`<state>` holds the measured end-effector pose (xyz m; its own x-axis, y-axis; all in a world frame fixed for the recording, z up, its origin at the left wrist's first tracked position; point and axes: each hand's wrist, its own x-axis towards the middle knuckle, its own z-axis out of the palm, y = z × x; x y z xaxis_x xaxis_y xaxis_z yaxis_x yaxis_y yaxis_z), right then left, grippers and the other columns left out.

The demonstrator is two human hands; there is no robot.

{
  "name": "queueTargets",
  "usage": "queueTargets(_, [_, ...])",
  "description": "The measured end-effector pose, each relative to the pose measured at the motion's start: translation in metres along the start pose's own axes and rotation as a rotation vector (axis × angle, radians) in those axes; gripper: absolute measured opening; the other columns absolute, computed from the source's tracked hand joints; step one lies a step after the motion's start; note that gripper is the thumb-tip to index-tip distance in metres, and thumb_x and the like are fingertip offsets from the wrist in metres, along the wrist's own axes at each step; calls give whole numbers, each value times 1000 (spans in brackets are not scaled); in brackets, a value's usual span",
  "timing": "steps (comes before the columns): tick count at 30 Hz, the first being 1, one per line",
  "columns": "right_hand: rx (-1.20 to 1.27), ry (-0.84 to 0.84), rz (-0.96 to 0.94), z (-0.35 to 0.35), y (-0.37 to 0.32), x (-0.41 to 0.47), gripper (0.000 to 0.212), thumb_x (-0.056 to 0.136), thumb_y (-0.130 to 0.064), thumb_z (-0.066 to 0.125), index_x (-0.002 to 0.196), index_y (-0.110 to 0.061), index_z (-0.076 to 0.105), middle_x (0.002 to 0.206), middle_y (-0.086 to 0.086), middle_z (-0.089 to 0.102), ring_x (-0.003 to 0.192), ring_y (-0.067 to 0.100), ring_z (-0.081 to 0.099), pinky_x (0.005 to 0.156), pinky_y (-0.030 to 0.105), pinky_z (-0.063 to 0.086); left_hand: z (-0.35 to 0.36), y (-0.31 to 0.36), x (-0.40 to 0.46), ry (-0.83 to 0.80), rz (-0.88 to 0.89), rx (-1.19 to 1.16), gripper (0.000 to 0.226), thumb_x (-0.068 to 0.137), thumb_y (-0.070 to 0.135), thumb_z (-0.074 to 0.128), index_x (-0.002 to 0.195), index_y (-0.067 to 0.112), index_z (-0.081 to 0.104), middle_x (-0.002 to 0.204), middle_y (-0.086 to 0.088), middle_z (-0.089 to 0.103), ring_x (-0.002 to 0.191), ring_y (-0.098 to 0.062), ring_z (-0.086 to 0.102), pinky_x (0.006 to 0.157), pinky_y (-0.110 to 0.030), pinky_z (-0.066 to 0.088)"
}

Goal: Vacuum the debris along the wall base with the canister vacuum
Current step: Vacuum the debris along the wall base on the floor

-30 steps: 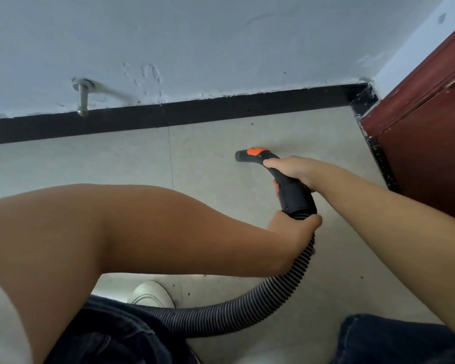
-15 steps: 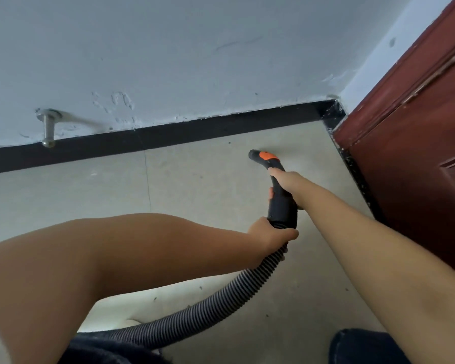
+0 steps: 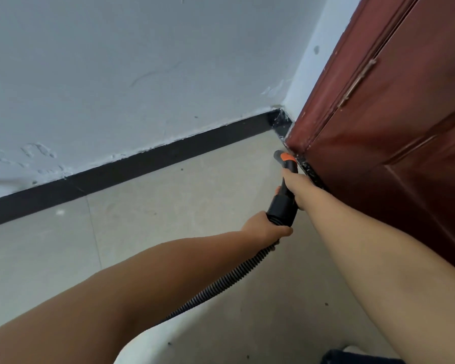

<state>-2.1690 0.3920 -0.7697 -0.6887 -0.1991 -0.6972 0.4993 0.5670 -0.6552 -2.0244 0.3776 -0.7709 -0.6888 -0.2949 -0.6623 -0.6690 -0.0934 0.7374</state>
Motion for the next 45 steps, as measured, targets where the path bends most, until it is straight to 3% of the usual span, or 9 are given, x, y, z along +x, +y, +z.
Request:
queueTargets(7, [15, -28, -30, -1, -21, 20, 22, 98, -28, 50, 99, -6, 46, 65, 11, 55, 53, 20, 53, 53, 30, 46, -1, 13, 29, 68, 11, 9, 33, 77, 25, 70, 102, 11, 55, 73, -6, 62, 55, -19, 58, 67, -33, 55])
queueTargets(12, [26, -55, 23, -4, -13, 1, 25, 96, -29, 54, 98, -5, 48, 65, 10, 56, 53, 20, 54, 56, 31, 48, 4, 12, 1, 69, -30, 27, 37, 77, 28, 69, 105, 11, 54, 75, -5, 63, 56, -18, 59, 65, -32, 55])
queueTargets(21, [51, -112, 94, -17, -56, -161, 16, 92, -16, 56, 98, -3, 49, 63, 9, 54, 35, 15, 53, 39, 18, 46, -23, 60, -156, 106, -105, 91, 35, 76, 31, 70, 101, 19, 49, 94, -4, 63, 84, -24, 66, 77, -44, 58])
queueTargets(28, [29, -146, 46, -23, -145, -329, 18, 90, -16, 56, 102, -3, 49, 61, 10, 52, 37, 17, 52, 39, 19, 45, -69, 146, -317, 207, -85, 149, 41, 78, 33, 70, 111, 17, 52, 101, -3, 64, 85, -20, 60, 71, -30, 48])
queueTargets(32, [36, -264, -8, -13, -205, -439, 14, 89, -14, 57, 97, -8, 48, 58, 6, 50, 42, 17, 52, 47, 28, 49, -105, 190, -423, 326, -90, 154, 42, 77, 37, 70, 110, 19, 51, 97, 0, 64, 86, -20, 62, 72, -31, 51])
queueTargets(39, [-69, -554, -161, 18, -272, -605, 22, 88, -12, 58, 108, -10, 49, 58, 6, 52, 42, 16, 52, 46, 26, 52, -148, 230, -576, 616, -130, 68, 46, 78, 38, 71, 115, 24, 48, 97, 5, 62, 87, -15, 60, 76, -27, 50])
queueTargets(43, [-202, -754, -302, 40, -282, -685, 19, 86, -14, 60, 101, -17, 49, 67, 8, 57, 53, 20, 57, 63, 37, 58, -145, 239, -652, 873, -196, -18, 43, 78, 42, 70, 111, 25, 48, 93, 5, 62, 84, -16, 61, 72, -29, 50])
queueTargets(45, [-273, -849, -380, 52, -281, -724, 26, 85, -18, 61, 109, -15, 51, 71, 8, 60, 57, 21, 60, 72, 42, 59, -142, 240, -686, 999, -223, -95, 38, 78, 41, 70, 103, 26, 47, 88, 7, 61, 78, -15, 60, 66, -28, 48])
